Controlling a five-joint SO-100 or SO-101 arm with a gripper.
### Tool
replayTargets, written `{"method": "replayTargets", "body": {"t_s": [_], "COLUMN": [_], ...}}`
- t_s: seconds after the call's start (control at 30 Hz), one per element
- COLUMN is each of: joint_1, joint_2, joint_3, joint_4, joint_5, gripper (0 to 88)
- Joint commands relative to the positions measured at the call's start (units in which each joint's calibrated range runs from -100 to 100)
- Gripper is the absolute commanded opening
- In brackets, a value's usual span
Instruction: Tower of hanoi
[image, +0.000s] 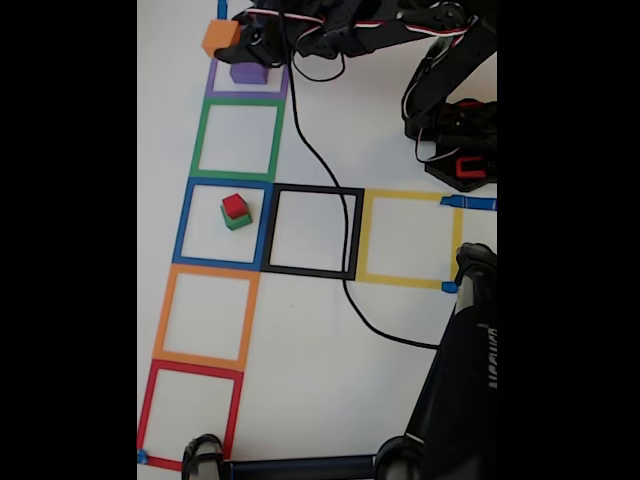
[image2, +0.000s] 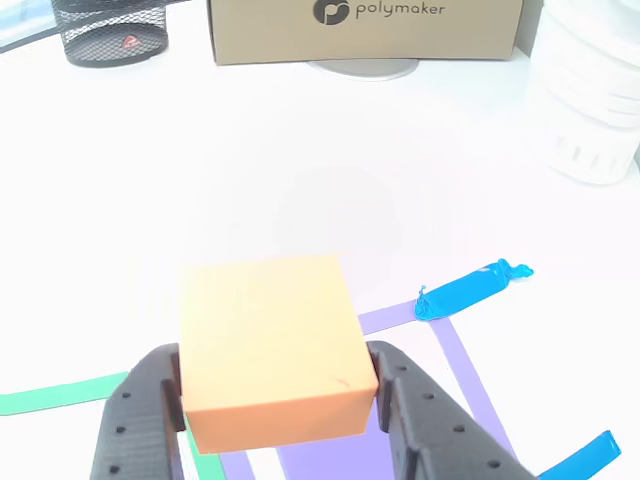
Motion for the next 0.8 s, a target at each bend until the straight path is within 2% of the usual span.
{"method": "replayTargets", "body": {"t_s": [0.0, 0.27, 0.57, 0.77], "joint_1": [-3.5, -13.0, -21.0, -25.2], "joint_2": [-8.9, -16.2, -15.5, -14.4], "joint_3": [-6.9, -27.5, -58.1, -70.5], "joint_4": [10.7, 39.5, 70.3, 82.0], "joint_5": [0.0, 0.0, 0.0, 0.0], "gripper": [9.8, 9.6, 9.5, 9.1]}}
